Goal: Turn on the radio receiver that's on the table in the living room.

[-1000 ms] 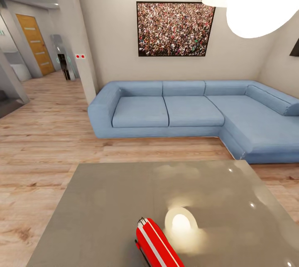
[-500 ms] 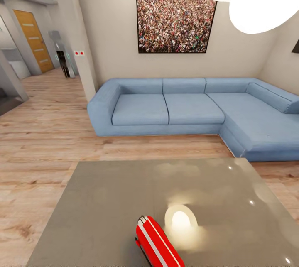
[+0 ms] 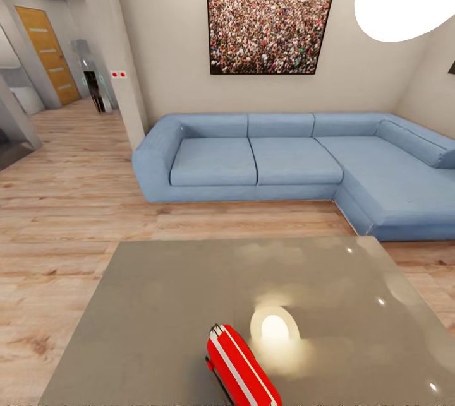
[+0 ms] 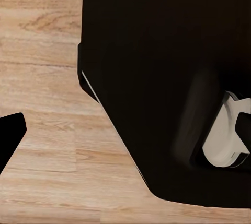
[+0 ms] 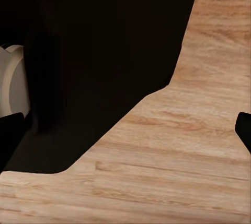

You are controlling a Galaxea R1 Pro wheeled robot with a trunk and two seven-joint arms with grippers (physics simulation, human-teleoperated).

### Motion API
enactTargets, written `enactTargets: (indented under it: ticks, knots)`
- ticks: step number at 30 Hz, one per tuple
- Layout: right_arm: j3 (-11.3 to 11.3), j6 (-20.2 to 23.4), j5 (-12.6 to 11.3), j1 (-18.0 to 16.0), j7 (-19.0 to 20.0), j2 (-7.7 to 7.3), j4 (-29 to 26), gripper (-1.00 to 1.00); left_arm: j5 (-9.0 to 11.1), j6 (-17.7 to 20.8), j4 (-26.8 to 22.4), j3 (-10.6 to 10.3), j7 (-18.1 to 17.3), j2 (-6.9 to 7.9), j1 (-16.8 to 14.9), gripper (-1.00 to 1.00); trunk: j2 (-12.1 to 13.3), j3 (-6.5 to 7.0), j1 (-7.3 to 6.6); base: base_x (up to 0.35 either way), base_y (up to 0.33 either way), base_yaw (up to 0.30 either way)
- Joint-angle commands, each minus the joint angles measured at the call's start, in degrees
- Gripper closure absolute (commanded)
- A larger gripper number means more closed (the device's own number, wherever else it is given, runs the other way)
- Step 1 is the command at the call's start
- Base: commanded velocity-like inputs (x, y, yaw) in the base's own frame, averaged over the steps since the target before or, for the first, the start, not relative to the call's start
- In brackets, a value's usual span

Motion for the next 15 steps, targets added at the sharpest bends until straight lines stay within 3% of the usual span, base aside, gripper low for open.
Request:
enactTargets:
  ticks: [1,15]
  knots:
    - [0.0,0.0,0.0,0.0,0.0,0.0,0.0,-1.0,0.0,0.0,0.0,0.0,0.0,0.0,0.0,-1.0,0.0,-0.1,0.0,0.0,0.0,0.0]
    - [0.1,0.0,0.0,0.0,0.0,0.0,0.0,-1.0,0.1,0.0,0.0,0.0,0.0,0.0,0.0,-1.0,0.0,-1.42,0.0,0.0,0.0,0.0]
